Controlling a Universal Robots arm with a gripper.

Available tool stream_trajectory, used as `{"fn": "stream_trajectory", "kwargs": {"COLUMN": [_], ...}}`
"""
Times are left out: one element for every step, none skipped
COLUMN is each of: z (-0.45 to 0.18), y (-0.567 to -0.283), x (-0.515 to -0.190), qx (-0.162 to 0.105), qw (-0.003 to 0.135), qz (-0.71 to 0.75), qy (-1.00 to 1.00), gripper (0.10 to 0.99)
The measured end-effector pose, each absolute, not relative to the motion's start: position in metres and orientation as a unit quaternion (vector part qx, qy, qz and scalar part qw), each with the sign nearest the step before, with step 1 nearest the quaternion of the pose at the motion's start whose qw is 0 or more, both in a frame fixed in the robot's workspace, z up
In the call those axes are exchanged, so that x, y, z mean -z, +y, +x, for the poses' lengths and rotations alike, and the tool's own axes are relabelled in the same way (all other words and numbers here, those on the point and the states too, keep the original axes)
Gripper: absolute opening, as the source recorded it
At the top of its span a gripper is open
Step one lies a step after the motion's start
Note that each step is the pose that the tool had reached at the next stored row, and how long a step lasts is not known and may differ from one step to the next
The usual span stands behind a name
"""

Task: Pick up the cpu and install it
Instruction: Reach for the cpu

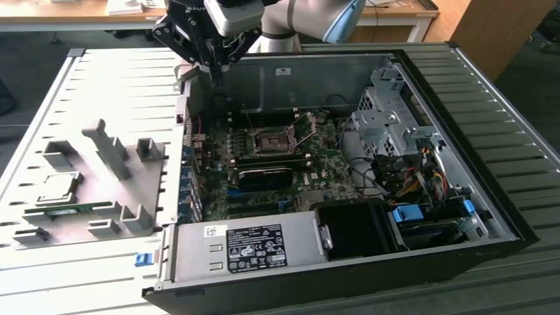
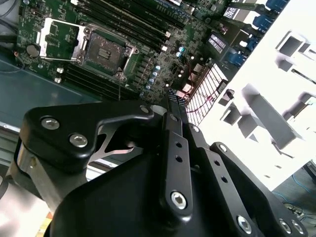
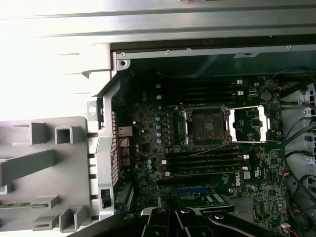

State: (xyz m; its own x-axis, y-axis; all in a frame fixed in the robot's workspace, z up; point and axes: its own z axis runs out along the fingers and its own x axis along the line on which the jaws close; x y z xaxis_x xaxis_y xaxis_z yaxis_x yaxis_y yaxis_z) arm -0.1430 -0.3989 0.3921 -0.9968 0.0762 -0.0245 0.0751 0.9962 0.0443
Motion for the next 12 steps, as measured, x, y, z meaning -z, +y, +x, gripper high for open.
{"fn": "stream_trajectory", "kwargs": {"z": [-0.1432, -0.1436, -0.1440, -0.1443, -0.1448, -0.1453, -0.1457, -0.1461, -0.1465, -0.1470, -0.1475, -0.1480], "y": [-0.3989, -0.3989, -0.3989, -0.3989, -0.3990, -0.3990, -0.3989, -0.3989, -0.3989, -0.3989, -0.3989, -0.3989], "x": [-0.3920, -0.3920, -0.3919, -0.3918, -0.3918, -0.3917, -0.3917, -0.3916, -0.3915, -0.3915, -0.3914, -0.3914], "qx": [-0.022, -0.022, -0.022, -0.022, -0.022, -0.022, -0.022, -0.022, -0.022, -0.022, -0.022, -0.022], "qw": [0.013, 0.013, 0.013, 0.013, 0.013, 0.013, 0.013, 0.013, 0.013, 0.013, 0.013, 0.013], "qz": [0.038, 0.038, 0.038, 0.038, 0.038, 0.038, 0.038, 0.038, 0.038, 0.038, 0.038, 0.038], "qy": [0.999, 0.999, 0.999, 0.999, 0.999, 0.999, 0.999, 0.999, 0.999, 0.999, 0.999, 0.999], "gripper": [0.122, 0.122, 0.122, 0.122, 0.122, 0.122, 0.122, 0.122, 0.122, 0.122, 0.122, 0.122]}}
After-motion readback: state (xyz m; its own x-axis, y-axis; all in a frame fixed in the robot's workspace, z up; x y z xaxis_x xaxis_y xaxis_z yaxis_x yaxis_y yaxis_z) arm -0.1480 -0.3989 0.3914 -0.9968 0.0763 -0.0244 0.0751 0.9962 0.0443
